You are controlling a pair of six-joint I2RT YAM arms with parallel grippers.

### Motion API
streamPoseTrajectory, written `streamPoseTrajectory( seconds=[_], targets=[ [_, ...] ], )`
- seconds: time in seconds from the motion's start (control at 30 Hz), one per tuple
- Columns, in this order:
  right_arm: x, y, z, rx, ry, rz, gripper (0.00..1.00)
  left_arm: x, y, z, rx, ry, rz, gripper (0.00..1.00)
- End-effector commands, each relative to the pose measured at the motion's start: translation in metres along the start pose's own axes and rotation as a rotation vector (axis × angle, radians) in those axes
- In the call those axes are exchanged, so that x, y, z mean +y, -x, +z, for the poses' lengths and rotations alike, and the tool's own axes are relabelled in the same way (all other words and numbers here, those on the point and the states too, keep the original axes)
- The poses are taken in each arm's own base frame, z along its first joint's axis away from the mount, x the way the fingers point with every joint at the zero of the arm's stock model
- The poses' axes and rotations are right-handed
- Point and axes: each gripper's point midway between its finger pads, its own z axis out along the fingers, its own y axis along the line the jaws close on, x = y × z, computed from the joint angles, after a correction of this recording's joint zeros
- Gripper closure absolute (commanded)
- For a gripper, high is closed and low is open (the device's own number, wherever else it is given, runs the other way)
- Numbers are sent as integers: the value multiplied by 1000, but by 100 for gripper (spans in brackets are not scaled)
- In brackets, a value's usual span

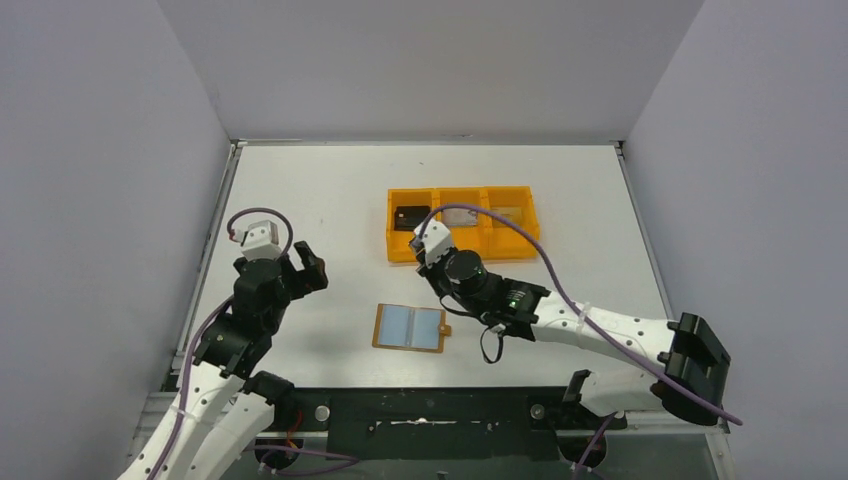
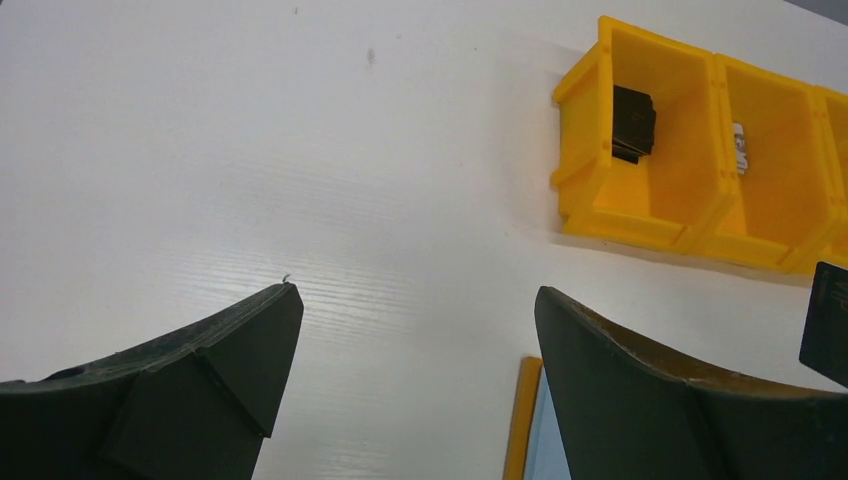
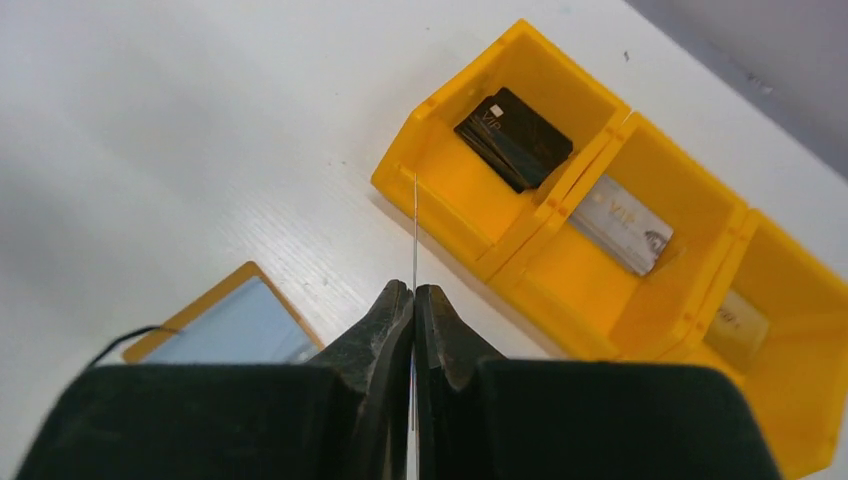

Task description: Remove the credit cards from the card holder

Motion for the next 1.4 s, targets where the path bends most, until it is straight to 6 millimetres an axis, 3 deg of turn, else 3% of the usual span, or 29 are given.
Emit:
streamPoseTrajectory(
  seconds=[0.0,0.1,0.27,0.43,0.7,0.93,1.2,1.37],
  targets=[
    [-20,42,17,-63,-128,-378,100,5,15,4,-89,15,32,12],
    [-24,44,37,-13,-136,-550,100,4,13,8,-72,23,44,12],
    [-24,40,73,72,-1,-773,100,4,6,16,-27,37,59,11],
    [-27,45,104,52,216,-721,100,6,6,17,-22,54,54,11],
    [-48,29,152,164,189,-812,100,7,8,15,-37,48,53,11],
    [-77,26,174,197,2,-796,100,7,9,15,-41,48,48,11],
    [-71,1,197,214,101,-866,100,7,8,16,-35,44,49,11],
    [-78,-10,213,245,95,-896,100,7,8,15,-37,46,47,11]
  ],
)
